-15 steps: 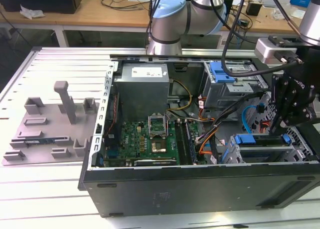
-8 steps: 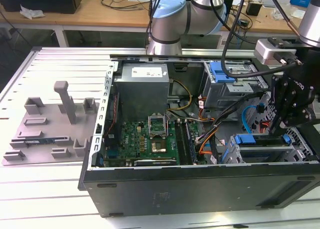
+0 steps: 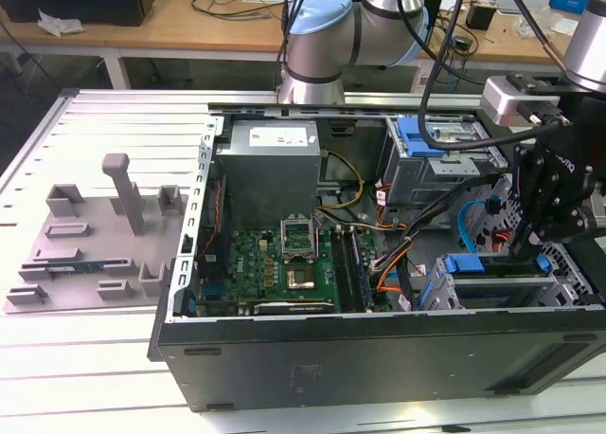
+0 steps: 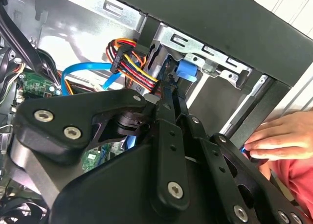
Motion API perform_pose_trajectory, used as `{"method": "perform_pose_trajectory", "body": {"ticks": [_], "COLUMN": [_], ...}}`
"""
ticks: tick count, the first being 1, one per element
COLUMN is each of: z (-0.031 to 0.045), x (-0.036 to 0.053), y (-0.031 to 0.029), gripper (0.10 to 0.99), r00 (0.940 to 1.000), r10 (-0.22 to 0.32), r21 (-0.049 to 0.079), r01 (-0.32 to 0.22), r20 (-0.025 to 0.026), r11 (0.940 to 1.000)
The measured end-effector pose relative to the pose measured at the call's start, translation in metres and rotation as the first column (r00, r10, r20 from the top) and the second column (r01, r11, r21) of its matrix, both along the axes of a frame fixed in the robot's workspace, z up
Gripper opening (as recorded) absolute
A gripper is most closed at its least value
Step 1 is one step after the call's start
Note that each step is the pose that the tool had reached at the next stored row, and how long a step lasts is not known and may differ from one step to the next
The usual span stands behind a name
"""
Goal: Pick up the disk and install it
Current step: 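Insert the first disk wire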
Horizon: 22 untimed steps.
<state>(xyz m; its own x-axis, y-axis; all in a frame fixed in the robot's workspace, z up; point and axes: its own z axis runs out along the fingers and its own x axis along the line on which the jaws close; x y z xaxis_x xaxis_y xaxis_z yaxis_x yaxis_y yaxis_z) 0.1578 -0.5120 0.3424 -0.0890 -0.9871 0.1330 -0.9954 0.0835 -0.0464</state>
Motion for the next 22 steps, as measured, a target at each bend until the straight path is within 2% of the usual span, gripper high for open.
{"method": "perform_pose_trajectory", "body": {"ticks": [8,13,16,18,22], "z": [-0.0035,-0.0063,-0.0079,-0.0060,0.0053], "x": [0.0013,0.0022,0.0023,0.0023,0.0023], "y": [0.0000,0.0000,0.0000,0.0000,0.0004], "gripper": [0.169,0.169,0.176,0.302,0.302], "r00": [1.0000,1.0000,0.9999,0.9999,0.9999], "r10": [0.000,0.000,0.000,0.000,0.000], "r21": [0.000,0.000,0.001,0.000,0.000], "r01": [0.000,0.000,0.000,0.000,0.000], "r20": [-0.0016,-0.0092,-0.0116,-0.0116,-0.0115], "r11": [1.0000,1.0000,1.0000,1.0000,1.0000]}}
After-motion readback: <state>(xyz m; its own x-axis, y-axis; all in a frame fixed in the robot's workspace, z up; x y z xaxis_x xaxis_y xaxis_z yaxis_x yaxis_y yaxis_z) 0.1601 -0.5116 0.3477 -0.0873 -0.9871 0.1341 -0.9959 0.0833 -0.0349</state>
